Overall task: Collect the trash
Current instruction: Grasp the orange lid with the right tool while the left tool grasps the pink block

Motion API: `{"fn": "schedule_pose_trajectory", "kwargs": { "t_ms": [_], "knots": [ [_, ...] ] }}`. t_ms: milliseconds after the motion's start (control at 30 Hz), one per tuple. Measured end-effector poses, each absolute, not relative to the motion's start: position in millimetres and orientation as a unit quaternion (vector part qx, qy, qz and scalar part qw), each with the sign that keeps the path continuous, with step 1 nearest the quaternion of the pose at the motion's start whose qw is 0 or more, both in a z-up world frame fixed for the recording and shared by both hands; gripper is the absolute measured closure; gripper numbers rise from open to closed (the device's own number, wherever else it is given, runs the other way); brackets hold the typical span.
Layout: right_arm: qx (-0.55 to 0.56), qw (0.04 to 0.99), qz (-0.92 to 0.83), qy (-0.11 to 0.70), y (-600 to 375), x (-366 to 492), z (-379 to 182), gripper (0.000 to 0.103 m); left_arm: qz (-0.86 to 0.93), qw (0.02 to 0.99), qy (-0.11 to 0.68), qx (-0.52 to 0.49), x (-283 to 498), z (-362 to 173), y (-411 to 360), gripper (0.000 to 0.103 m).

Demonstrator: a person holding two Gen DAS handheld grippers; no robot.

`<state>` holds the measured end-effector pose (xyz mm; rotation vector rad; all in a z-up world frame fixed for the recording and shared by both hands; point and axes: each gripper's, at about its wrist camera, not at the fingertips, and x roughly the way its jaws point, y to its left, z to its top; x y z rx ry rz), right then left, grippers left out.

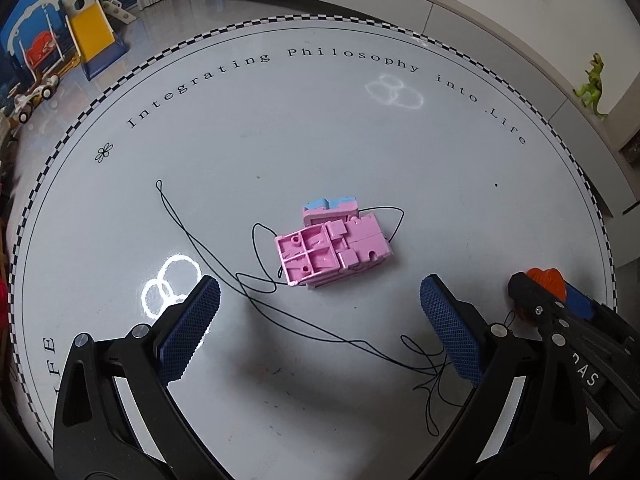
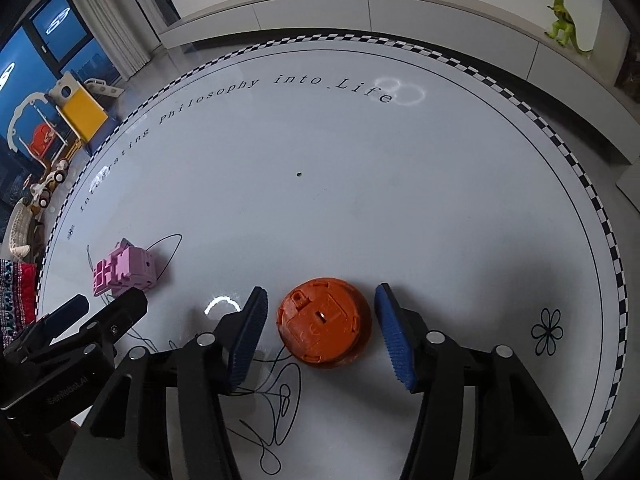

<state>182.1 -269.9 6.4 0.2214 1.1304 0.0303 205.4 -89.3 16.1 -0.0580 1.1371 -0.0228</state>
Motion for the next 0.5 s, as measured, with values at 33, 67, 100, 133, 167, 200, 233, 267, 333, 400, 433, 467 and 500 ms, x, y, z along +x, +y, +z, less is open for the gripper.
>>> {"fn": "schedule_pose_trajectory", "kwargs": {
  "t_ms": [33,67,100,133,167,200,233,267,333,400,433,467,500],
  "knots": [
    [0.1,0.84,0.01,0.533,-269.6,182.3,6.4,0.057,-0.012,0.841,0.541,-0.029,206.7,14.3,-90.9,0.006],
    [0.101,0.841,0.009,0.532,-269.7,182.2,6.1,0.057,-0.013,0.839,0.544,-0.032,208.5,12.3,-91.5,0.006],
    [0.104,0.841,0.009,0.531,-270.6,181.5,6.0,0.057,-0.013,0.837,0.546,-0.033,210.0,10.9,-92.1,0.006],
    [0.109,0.841,0.009,0.53,-272.3,181.4,5.5,0.057,-0.011,0.837,0.547,-0.031,211.6,9.6,-93.1,0.006],
    [0.12,0.842,0.007,0.527,-275.8,180.9,5.4,0.057,-0.01,0.837,0.547,-0.03,212.6,8.9,-94.1,0.006],
    [0.129,0.842,0.005,0.524,-279.4,183.8,4.7,0.057,-0.01,0.836,0.549,-0.029,215.6,7.9,-94.4,0.006],
    [0.138,0.841,0.005,0.523,-283.3,184.8,4.3,0.057,-0.011,0.834,0.551,-0.03,218.4,6.7,-93.5,0.006],
    [0.145,0.84,0.006,0.522,-286.9,184.3,4.1,0.057,-0.01,0.833,0.552,-0.03,220.9,4.9,-95.6,0.006],
    [0.154,0.838,0.006,0.523,-292.9,185.8,3.6,0.057,-0.005,0.831,0.556,-0.029,226.7,2.2,-97.0,0.006],
    [0.155,0.838,0.008,0.524,-296.0,187.2,4.4,0.057,-0.003,0.833,0.552,-0.028,228.8,0.4,-100.9,0.006],
    [0.157,0.837,0.009,0.523,-299.2,186.9,4.9,0.057,-0.004,0.835,0.549,-0.027,229.9,0.5,-101.9,0.009],
    [0.157,0.838,0.009,0.523,-301.1,186.4,4.8,0.057,-0.001,0.839,0.544,-0.019,230.5,0.9,-103.0,0.018],
    [0.158,0.838,0.009,0.523,-301.6,186.4,5.1,0.057,0.005,0.844,0.537,-0.009,230.3,2.1,-104.2,0.026]
  ]
}}
